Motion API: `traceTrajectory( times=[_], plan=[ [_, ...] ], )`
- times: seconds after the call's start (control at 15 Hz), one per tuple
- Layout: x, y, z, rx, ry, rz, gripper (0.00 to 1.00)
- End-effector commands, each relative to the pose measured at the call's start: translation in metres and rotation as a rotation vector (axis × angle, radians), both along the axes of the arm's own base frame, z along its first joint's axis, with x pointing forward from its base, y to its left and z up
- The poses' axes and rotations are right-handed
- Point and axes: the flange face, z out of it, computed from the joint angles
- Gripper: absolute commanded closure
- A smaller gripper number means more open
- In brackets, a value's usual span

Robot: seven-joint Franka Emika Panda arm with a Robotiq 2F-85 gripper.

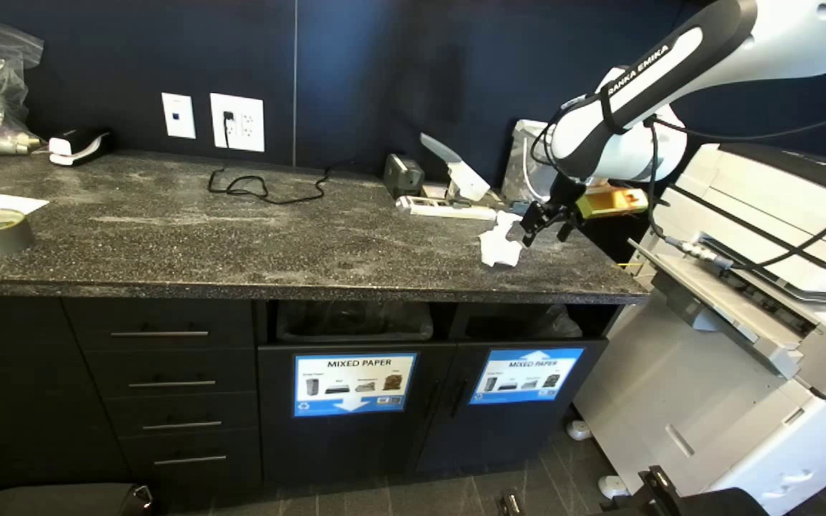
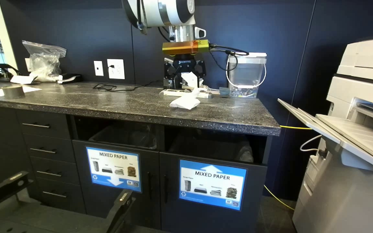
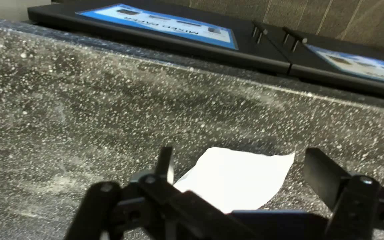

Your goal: Place the to white papers on the counter inside the waste bin on the right

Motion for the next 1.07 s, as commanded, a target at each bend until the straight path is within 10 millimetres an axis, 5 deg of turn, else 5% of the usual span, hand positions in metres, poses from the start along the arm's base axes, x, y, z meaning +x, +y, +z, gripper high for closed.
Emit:
traceTrajectory(
  times=[0.0, 0.47, 1.0],
  plan=[
    [0.037, -0.022, -0.002, 0.044, -0.061, -0.059, 0.00],
    [0.090, -0.024, -0.032, 0.137, -0.193, -0.043, 0.00],
    [0.123, -0.008, -0.066, 0.168, -0.195, 0.032, 0.00]
  ],
)
